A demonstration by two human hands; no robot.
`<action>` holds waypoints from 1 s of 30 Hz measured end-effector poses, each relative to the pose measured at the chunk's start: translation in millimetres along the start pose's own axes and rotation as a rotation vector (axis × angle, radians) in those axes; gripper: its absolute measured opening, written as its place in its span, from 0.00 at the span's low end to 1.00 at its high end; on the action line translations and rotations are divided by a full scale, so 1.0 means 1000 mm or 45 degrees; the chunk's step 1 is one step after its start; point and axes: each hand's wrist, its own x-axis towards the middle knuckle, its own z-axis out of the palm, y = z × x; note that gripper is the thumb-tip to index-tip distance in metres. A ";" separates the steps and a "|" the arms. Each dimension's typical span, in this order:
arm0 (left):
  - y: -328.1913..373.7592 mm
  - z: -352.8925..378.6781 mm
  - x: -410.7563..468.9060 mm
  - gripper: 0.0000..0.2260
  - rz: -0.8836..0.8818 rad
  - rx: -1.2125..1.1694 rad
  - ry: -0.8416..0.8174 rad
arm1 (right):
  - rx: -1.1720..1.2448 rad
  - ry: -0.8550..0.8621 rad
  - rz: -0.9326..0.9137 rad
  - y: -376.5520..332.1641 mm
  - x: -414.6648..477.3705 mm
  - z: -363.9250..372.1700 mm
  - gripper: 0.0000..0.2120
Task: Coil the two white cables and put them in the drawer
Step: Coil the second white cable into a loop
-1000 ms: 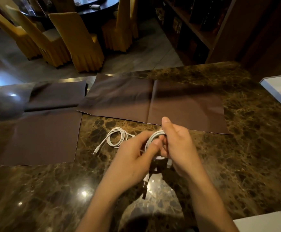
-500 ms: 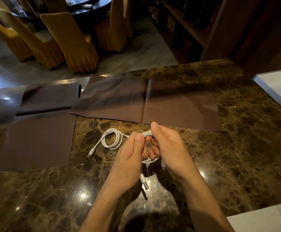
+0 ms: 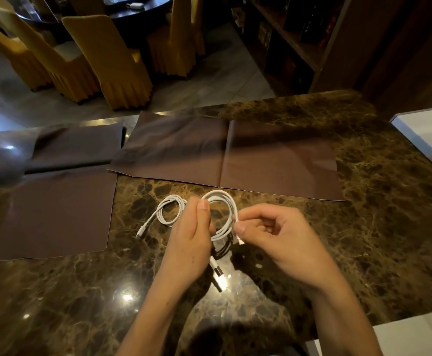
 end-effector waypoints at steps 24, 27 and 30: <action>0.006 -0.006 -0.011 0.16 -0.037 -0.565 -0.378 | 0.253 -0.203 -0.127 0.027 0.020 0.005 0.08; 0.009 -0.010 -0.013 0.18 -0.137 -0.761 -0.440 | 0.454 -0.284 -0.038 0.034 0.021 0.003 0.14; 0.013 -0.013 -0.014 0.17 -0.252 -0.977 -0.467 | 0.826 -0.385 0.110 0.041 0.020 0.004 0.19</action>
